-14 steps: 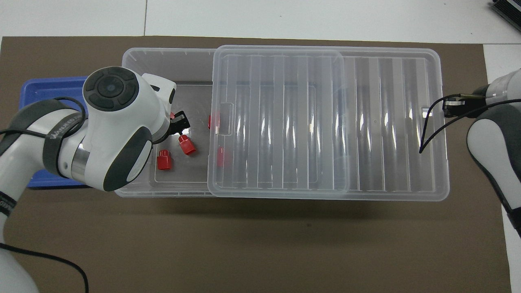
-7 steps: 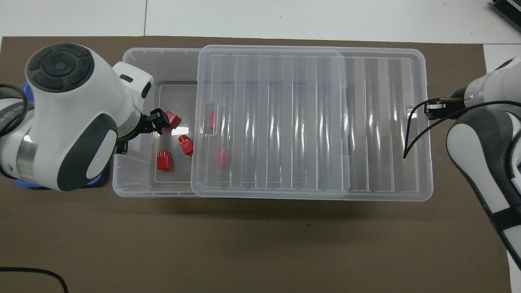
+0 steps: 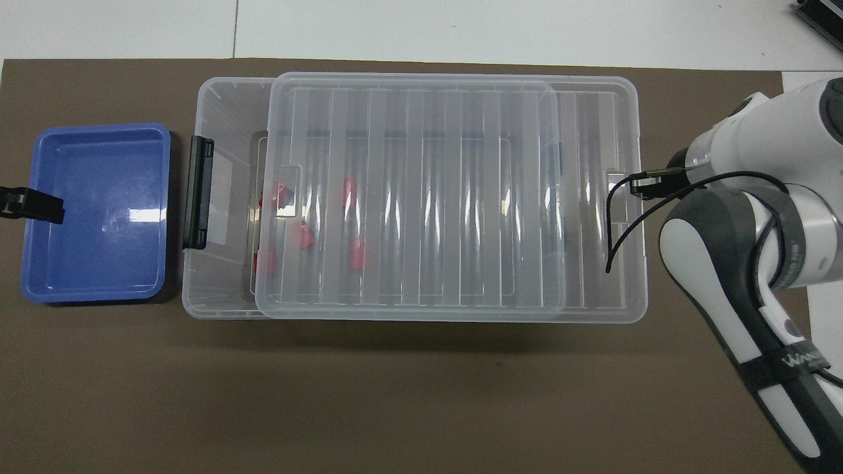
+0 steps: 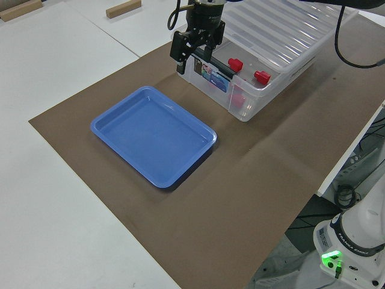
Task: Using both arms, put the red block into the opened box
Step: 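Slide the lid closed with the right gripper while the left gripper withdraws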
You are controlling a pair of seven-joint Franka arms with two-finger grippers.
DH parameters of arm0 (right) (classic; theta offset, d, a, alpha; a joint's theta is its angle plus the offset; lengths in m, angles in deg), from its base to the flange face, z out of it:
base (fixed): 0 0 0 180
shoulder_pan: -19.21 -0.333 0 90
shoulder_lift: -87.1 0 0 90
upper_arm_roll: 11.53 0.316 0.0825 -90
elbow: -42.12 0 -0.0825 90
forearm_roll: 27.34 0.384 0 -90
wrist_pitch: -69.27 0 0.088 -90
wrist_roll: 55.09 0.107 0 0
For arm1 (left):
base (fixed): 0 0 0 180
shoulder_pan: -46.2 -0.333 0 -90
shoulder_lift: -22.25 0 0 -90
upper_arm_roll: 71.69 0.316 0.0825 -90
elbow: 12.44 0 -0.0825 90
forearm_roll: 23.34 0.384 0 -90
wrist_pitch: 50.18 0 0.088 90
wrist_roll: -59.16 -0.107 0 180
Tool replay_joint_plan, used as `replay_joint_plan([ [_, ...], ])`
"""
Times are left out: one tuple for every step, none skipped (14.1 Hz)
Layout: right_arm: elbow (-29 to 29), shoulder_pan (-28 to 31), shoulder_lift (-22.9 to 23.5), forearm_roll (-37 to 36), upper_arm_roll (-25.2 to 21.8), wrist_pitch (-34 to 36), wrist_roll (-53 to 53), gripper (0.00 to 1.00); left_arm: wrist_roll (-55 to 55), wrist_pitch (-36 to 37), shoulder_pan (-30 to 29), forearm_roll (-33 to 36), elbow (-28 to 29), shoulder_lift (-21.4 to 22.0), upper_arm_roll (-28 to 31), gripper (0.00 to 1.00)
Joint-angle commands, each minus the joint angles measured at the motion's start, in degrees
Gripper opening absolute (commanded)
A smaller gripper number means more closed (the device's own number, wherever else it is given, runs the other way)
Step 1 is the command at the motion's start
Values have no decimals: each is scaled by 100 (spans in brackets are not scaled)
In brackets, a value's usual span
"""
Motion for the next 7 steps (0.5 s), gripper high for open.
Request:
replay_joint_plan([
  [74,-241,-108,253,36,70,255,0,-309,-370,-86,55,219,79,-71,100],
  [83,-399,-108,253,28,70,414,0,-317,-387,-50,55,211,88,-106,100],
  [83,-487,-117,253,28,62,511,0,-326,-396,63,46,193,88,-150,100],
  [83,-549,-117,253,36,44,538,0,-326,-396,395,46,193,96,-150,100],
  [92,-576,-117,253,37,44,530,0,-274,-387,764,46,193,105,-141,100],
  [92,-602,-117,253,37,44,529,0,-308,-396,968,55,167,140,-133,100],
  [92,-681,-126,253,37,44,529,0,-343,-326,970,46,-25,158,-115,100],
])
